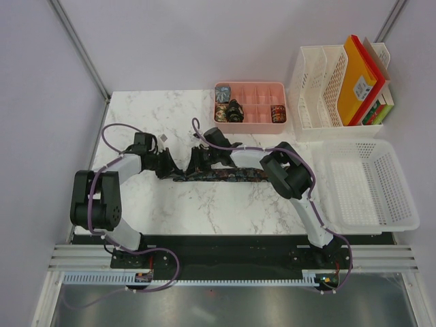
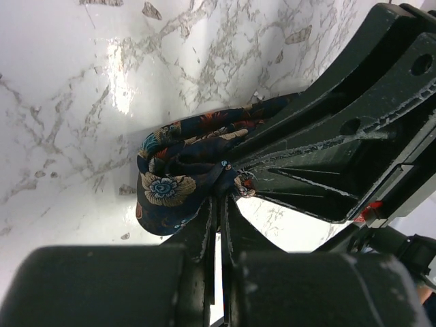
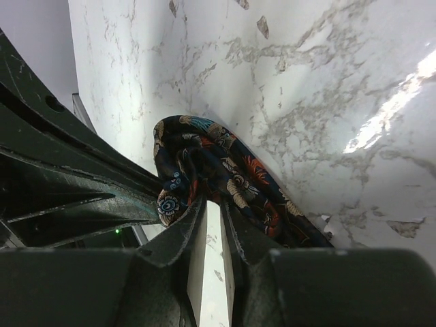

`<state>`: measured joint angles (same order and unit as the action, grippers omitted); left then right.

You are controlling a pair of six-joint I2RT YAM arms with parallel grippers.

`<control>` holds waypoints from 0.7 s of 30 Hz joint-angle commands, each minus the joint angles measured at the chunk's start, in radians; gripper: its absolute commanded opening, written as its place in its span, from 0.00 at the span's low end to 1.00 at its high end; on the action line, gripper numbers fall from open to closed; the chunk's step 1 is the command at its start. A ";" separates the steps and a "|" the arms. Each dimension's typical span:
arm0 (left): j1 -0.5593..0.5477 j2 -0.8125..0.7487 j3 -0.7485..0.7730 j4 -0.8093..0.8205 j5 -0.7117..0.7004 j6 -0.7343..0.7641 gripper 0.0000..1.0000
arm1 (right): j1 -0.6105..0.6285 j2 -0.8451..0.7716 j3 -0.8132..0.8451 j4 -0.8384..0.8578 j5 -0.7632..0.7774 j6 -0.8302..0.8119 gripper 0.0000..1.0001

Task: Roll the ties
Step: Roll the tie at the center of the board.

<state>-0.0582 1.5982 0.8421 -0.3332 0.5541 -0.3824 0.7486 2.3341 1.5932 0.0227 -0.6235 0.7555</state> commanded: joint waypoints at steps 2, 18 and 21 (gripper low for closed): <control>-0.023 0.063 0.017 0.043 -0.057 -0.058 0.02 | -0.006 0.022 -0.009 -0.056 0.064 -0.025 0.24; -0.022 0.131 0.055 -0.020 -0.148 -0.089 0.02 | -0.038 -0.093 0.039 -0.064 0.024 -0.038 0.32; -0.022 0.132 0.057 -0.021 -0.149 -0.089 0.02 | -0.049 -0.104 0.045 -0.063 0.021 -0.042 0.32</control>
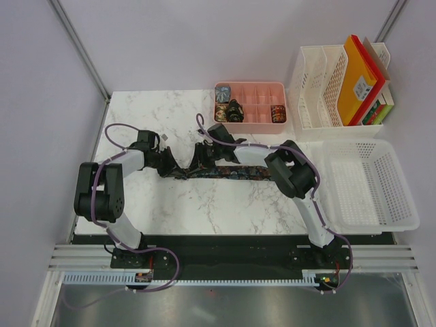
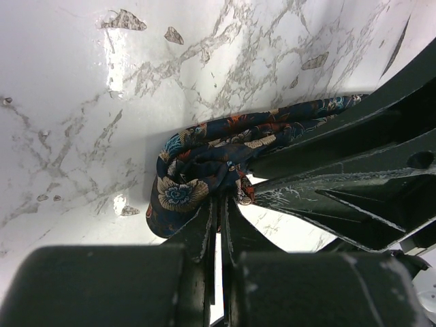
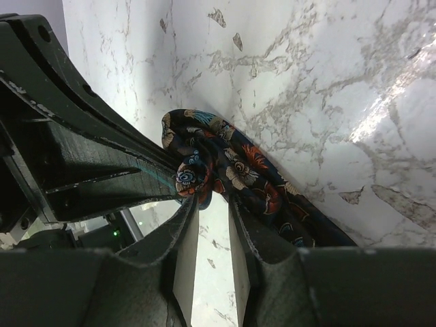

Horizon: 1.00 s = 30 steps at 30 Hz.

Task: Roll the ties
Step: Roll the tie at the center of the board.

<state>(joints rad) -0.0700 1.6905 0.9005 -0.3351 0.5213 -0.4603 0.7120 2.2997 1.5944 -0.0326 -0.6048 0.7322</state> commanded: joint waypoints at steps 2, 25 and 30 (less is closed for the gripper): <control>-0.010 0.040 -0.002 -0.019 -0.115 -0.009 0.02 | -0.023 -0.075 0.042 -0.010 0.014 -0.027 0.32; -0.025 -0.031 0.055 -0.027 -0.037 -0.055 0.02 | -0.026 -0.010 0.001 -0.047 0.080 -0.126 0.14; -0.048 -0.025 0.070 -0.024 -0.033 -0.074 0.02 | -0.025 -0.005 0.006 -0.049 0.079 -0.131 0.10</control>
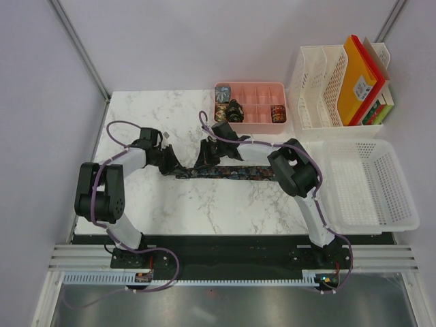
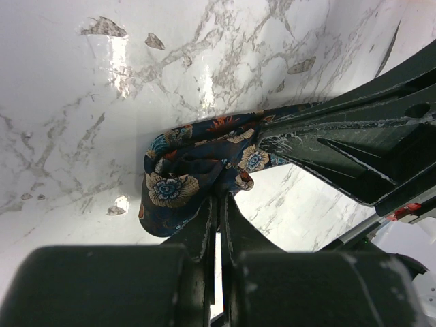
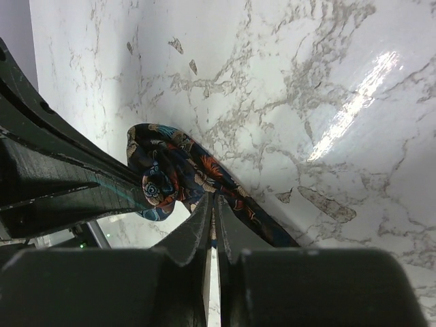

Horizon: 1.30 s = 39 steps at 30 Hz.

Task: Roll the ties
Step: Roll the tie at the center of the board.

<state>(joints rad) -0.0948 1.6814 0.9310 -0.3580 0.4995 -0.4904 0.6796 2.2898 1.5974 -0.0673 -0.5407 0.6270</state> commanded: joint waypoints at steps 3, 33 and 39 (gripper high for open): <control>-0.033 -0.008 0.048 0.008 -0.007 -0.057 0.02 | 0.008 0.003 0.001 -0.019 0.016 -0.030 0.07; -0.069 0.072 0.055 0.109 0.000 -0.165 0.02 | 0.003 -0.006 -0.025 -0.023 0.005 -0.016 0.00; -0.069 0.029 0.052 0.116 0.005 -0.175 0.02 | -0.003 -0.001 -0.027 -0.023 0.005 -0.013 0.00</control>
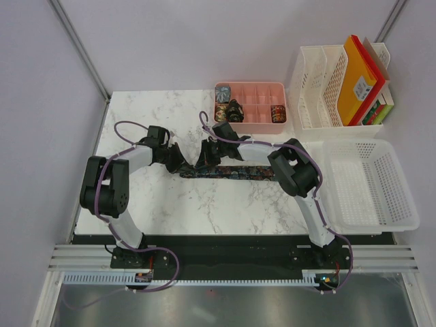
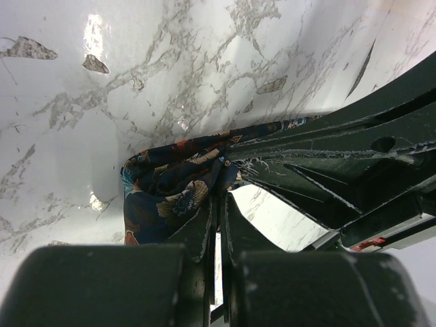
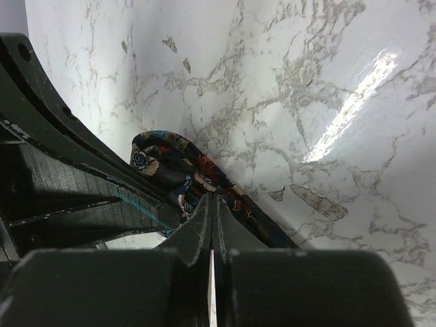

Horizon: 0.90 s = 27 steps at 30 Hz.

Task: Roll the ties
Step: Roll the tie at the center of the board.

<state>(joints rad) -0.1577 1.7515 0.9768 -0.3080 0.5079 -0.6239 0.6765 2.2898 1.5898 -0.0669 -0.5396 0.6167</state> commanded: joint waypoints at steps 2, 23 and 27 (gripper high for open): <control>-0.006 -0.058 -0.004 0.066 -0.006 -0.045 0.02 | 0.000 -0.001 -0.017 -0.025 0.004 -0.005 0.00; 0.001 0.034 -0.052 0.069 -0.074 -0.040 0.10 | -0.011 -0.059 -0.011 -0.025 -0.033 0.006 0.06; 0.003 0.040 -0.052 0.058 -0.071 -0.045 0.18 | -0.014 -0.092 -0.021 -0.040 -0.048 0.008 0.13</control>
<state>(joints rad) -0.1566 1.7542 0.9516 -0.2363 0.4812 -0.6579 0.6674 2.2871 1.5875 -0.0738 -0.5533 0.6247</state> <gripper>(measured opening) 0.152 0.094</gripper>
